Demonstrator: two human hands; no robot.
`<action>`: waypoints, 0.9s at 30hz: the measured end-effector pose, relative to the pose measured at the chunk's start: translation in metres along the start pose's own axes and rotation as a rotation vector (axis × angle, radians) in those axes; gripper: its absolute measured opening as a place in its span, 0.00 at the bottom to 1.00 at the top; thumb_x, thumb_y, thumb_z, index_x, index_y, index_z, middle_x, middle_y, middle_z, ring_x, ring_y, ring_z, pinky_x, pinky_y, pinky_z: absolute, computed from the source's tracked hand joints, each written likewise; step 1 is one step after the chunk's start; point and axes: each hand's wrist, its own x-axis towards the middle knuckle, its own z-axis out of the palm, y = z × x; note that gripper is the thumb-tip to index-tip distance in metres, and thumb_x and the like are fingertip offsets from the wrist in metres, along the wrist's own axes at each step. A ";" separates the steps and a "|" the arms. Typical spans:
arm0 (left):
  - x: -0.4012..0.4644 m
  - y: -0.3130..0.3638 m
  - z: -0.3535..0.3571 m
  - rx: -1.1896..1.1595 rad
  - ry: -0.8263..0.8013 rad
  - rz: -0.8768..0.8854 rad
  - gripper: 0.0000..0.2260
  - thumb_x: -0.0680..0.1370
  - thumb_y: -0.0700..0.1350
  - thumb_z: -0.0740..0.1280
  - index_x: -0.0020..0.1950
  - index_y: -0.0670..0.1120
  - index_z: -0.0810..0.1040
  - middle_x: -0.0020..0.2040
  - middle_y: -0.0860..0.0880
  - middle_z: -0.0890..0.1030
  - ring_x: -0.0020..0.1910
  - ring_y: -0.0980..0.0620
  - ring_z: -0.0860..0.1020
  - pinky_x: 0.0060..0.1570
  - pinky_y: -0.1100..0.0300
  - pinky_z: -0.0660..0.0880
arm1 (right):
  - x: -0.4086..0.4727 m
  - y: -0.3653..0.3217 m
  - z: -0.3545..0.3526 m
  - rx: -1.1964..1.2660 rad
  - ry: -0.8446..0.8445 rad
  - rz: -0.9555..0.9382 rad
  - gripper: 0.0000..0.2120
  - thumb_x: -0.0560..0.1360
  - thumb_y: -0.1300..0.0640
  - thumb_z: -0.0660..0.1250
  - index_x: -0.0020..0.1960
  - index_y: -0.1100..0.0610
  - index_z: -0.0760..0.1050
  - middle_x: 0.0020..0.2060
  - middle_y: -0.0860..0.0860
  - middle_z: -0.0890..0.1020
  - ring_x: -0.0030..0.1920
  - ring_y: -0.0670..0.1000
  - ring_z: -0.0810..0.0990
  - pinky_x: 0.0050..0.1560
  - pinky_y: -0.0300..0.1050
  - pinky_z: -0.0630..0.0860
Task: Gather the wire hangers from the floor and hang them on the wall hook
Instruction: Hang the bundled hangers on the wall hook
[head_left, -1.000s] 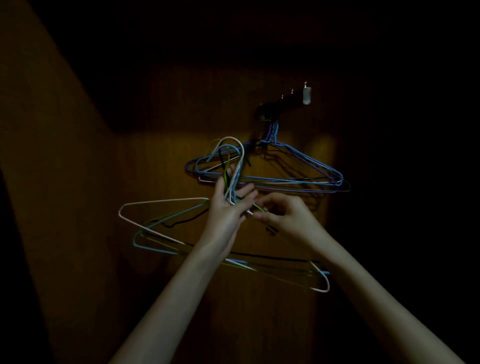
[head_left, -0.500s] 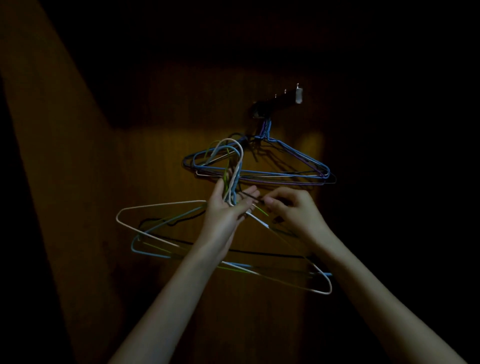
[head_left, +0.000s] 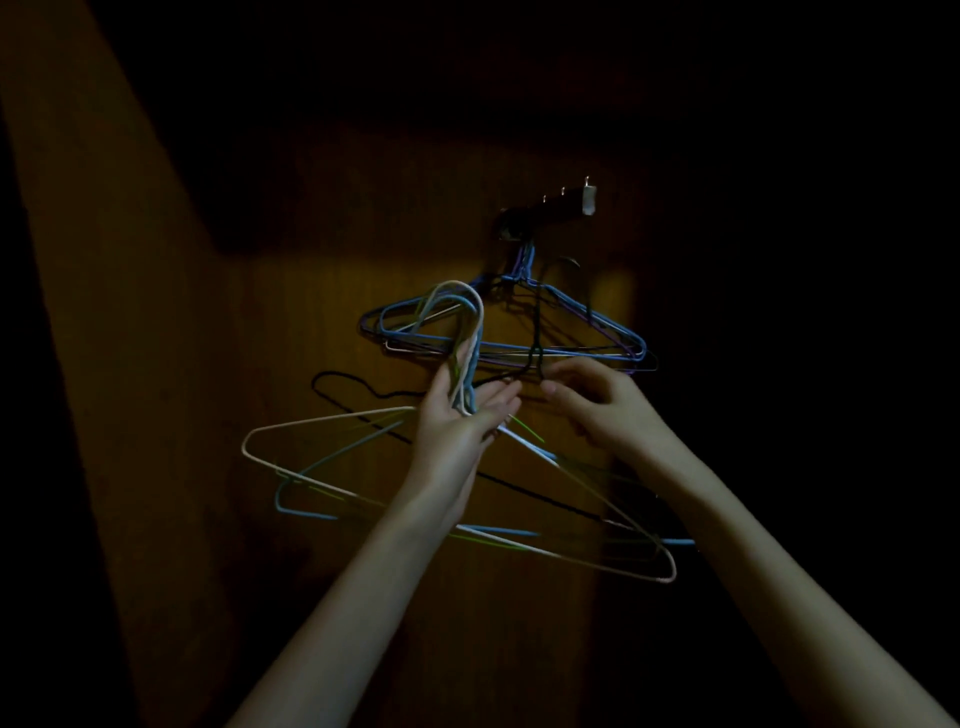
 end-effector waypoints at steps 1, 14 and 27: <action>-0.003 -0.001 0.003 0.008 -0.015 -0.013 0.28 0.75 0.30 0.64 0.68 0.56 0.65 0.61 0.41 0.77 0.55 0.52 0.79 0.56 0.55 0.68 | 0.001 -0.001 0.001 0.015 -0.005 -0.006 0.07 0.77 0.59 0.64 0.54 0.56 0.75 0.36 0.48 0.77 0.25 0.36 0.72 0.24 0.29 0.65; -0.017 0.009 0.015 0.062 -0.077 0.028 0.25 0.75 0.30 0.63 0.56 0.61 0.69 0.64 0.43 0.77 0.57 0.53 0.79 0.58 0.56 0.71 | 0.008 0.004 -0.015 0.315 0.026 0.250 0.11 0.79 0.63 0.58 0.59 0.59 0.75 0.42 0.51 0.82 0.40 0.46 0.79 0.31 0.32 0.73; -0.032 0.013 0.021 0.002 -0.105 0.031 0.26 0.75 0.28 0.62 0.60 0.58 0.67 0.63 0.40 0.76 0.57 0.50 0.79 0.56 0.59 0.76 | -0.002 0.015 -0.037 -0.410 0.106 0.080 0.10 0.71 0.55 0.71 0.52 0.53 0.81 0.41 0.44 0.80 0.46 0.44 0.77 0.50 0.43 0.73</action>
